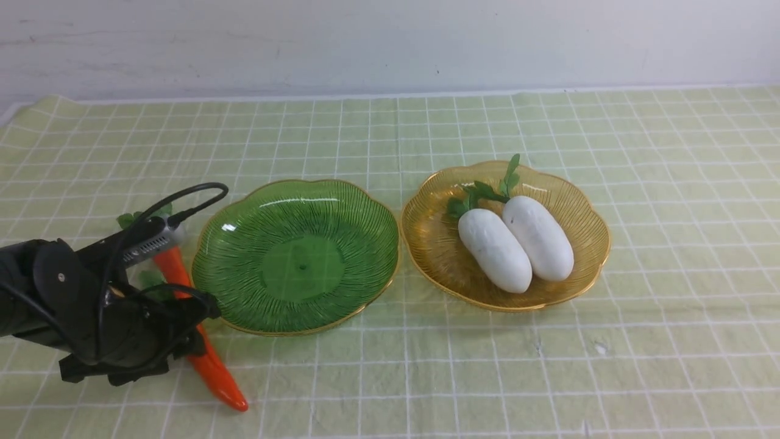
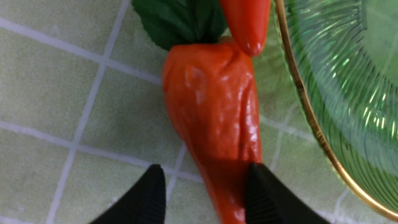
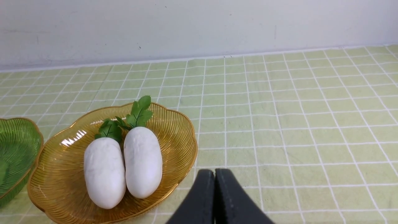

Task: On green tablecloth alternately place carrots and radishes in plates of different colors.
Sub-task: 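Pick up the carrot and put it on the nearest plate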

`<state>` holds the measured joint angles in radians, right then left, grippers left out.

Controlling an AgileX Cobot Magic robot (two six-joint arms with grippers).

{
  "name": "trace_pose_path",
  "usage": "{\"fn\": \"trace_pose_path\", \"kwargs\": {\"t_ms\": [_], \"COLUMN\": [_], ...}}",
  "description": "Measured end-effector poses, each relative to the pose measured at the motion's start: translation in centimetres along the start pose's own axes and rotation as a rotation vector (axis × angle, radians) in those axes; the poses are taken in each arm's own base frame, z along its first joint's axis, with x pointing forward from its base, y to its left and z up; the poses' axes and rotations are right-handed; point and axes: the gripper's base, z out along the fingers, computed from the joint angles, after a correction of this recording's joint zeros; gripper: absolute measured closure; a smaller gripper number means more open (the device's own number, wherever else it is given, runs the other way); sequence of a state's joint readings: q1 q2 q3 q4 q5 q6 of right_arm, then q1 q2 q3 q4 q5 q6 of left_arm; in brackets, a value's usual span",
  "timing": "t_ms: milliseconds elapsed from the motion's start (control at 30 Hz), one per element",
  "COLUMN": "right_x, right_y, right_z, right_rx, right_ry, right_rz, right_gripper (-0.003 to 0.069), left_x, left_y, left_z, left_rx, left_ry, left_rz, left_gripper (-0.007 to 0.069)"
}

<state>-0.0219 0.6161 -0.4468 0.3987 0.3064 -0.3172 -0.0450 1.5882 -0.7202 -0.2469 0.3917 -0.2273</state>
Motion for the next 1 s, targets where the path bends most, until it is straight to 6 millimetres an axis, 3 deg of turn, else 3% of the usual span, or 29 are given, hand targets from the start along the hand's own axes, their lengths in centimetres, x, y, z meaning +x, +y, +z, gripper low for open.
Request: {"fn": "trace_pose_path", "kwargs": {"t_ms": [100,200,400,567,900,1000], "right_x": [0.0,0.0,0.0,0.1,0.1,0.1], "right_y": [0.0,0.0,0.0,0.0,0.0,0.0], "right_z": [0.0,0.0,0.0,0.0,0.0,0.0], "right_rx": [0.0,-0.001,-0.002,-0.002,-0.003,-0.003], "right_ry": [0.001,0.002,0.005,0.007,0.008,0.008], "right_rz": [0.0,0.0,0.0,-0.001,-0.001,-0.001], "right_gripper": [0.0671,0.0671,0.0671,0.0671,0.0671,0.0671], "left_x": [0.0,0.2,1.5,0.8,-0.3,-0.4], "left_y": [0.1,0.1,0.7,0.2,-0.5,-0.6], "left_z": [-0.2,-0.6,-1.4,-2.5,-1.9,-1.4], "left_rx": [-0.013,-0.027,-0.083,-0.068,-0.007,0.006], "left_ry": [0.012,0.032,0.209,0.182,0.06,0.051], "left_rz": [0.036,0.077,0.166,0.176,0.119,0.091], "left_gripper": [0.0501,0.0595,0.0624,0.0555,0.0256,0.0209]}}
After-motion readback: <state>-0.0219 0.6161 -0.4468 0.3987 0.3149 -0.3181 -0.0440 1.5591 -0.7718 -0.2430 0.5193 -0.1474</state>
